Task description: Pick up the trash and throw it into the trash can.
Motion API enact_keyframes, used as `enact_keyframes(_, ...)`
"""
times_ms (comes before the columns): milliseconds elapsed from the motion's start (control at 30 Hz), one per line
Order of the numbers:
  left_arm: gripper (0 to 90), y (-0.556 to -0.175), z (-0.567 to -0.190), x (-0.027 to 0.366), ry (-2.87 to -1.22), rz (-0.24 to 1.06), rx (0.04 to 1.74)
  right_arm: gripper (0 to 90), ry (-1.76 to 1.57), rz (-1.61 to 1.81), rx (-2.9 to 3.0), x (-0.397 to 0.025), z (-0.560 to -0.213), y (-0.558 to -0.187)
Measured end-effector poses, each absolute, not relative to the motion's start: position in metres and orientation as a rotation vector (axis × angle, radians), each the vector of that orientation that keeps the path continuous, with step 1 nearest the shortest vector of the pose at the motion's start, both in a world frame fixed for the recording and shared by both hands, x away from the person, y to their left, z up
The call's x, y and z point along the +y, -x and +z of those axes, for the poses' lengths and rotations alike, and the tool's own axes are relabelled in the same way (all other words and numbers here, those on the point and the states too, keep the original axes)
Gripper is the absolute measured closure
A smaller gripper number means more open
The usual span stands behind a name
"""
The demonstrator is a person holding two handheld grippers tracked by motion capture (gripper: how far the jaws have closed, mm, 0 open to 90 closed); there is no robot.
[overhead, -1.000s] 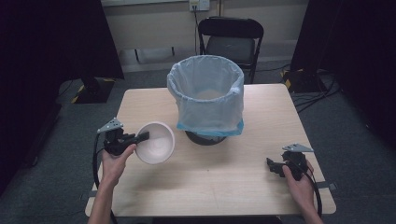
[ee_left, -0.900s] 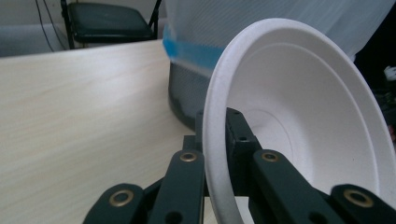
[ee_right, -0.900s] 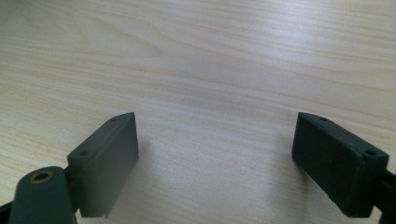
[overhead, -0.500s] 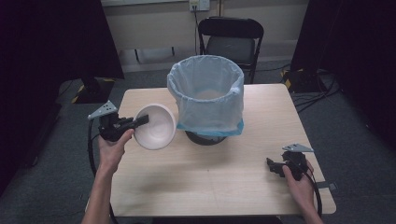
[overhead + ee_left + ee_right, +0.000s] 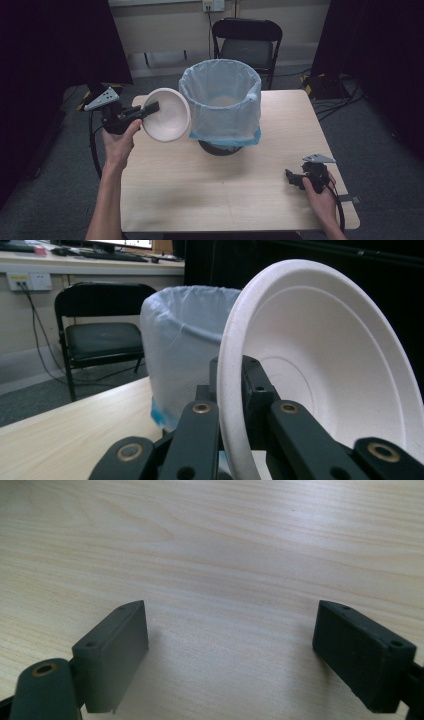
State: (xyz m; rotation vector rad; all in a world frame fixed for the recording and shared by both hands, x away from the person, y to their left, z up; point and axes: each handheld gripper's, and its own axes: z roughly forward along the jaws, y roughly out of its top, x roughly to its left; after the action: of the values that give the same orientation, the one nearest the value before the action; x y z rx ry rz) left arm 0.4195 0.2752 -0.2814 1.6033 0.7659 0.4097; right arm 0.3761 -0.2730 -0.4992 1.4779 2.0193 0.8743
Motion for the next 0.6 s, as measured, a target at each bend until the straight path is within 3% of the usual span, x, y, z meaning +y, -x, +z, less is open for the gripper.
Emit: enact_keyframes(600,86.4,-0.445,-0.231,0.239,-1.595,0.427,0.667,13.9,-1.478,0.874,2.019,-0.273,-0.499,-0.376)
